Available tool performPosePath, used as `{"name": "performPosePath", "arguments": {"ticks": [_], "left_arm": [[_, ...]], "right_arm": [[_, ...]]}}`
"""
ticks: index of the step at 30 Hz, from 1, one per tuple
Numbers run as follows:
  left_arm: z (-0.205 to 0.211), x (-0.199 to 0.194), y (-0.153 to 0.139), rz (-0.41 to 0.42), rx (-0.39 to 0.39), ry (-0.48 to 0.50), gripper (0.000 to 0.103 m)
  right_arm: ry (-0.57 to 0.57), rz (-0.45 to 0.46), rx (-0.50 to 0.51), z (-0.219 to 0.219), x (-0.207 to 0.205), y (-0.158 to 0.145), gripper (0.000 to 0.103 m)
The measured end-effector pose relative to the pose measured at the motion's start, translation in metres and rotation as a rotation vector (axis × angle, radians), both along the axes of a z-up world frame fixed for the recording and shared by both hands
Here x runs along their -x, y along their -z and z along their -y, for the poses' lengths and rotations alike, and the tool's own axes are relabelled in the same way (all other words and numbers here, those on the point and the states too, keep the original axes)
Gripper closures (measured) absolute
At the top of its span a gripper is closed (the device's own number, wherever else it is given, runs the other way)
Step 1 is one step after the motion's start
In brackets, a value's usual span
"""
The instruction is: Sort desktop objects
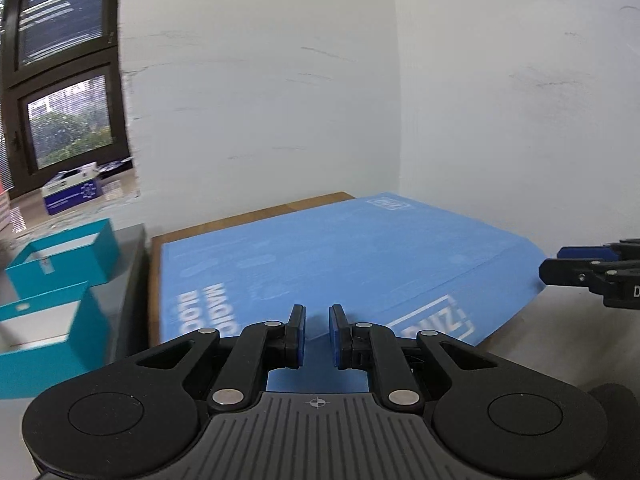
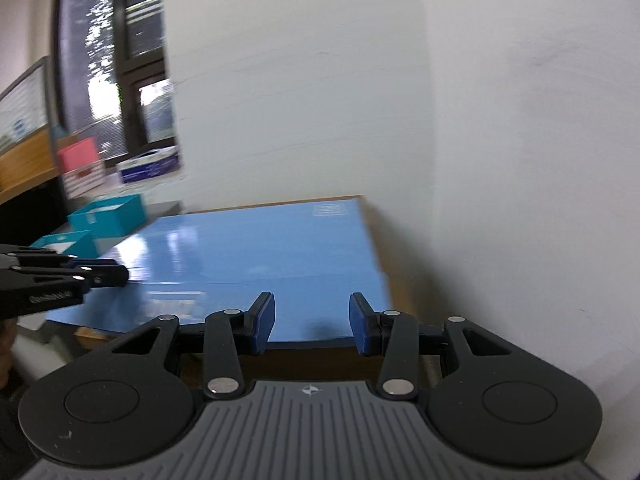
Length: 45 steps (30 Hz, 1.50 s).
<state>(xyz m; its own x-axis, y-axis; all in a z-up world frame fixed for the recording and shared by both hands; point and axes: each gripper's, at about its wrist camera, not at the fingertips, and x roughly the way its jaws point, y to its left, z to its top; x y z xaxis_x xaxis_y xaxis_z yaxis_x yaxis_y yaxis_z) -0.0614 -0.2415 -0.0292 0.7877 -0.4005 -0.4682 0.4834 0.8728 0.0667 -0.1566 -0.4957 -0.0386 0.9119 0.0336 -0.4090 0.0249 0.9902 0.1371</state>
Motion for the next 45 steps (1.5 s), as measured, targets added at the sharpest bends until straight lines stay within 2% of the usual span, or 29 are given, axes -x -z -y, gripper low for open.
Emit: {"name": "performPosePath", "arguments": {"ticks": [6,11,17,19,25,33,37,45], "left_arm": [[0.029,-0.005,0.000,0.004,-0.024,0.030,0.088],[0.050,-0.004,0.003,0.032,-0.052,0.067,0.088],[0.058,-0.004,0.006,0.045,-0.068,0.074,0.088],[0.058,-0.005,0.007,0.039,-0.063,0.075,0.088],[0.058,-0.001,0.014,0.056,-0.066,0.085,0.089],[0.051,-0.001,0.023,0.075,-0.007,0.093,0.088],[0.049,-0.001,0.025,0.084,0.013,0.089,0.088],[0.045,-0.001,0.029,0.101,0.059,0.095,0.088]], "right_arm": [[0.048,-0.006,-0.028,0.036,0.006,0.020,0.056],[0.033,-0.015,-0.133,0.057,0.002,0.033,0.057],[0.006,-0.025,-0.170,0.057,-0.010,0.036,0.073],[-0.003,-0.039,-0.180,0.057,-0.014,0.037,0.084],[0.001,-0.088,-0.157,0.050,-0.026,0.048,0.085],[-0.001,-0.126,-0.151,0.043,-0.043,0.063,0.086],[-0.002,-0.126,-0.153,0.041,-0.050,0.065,0.086],[-0.047,-0.111,-0.084,0.049,-0.048,0.066,0.087]]}}
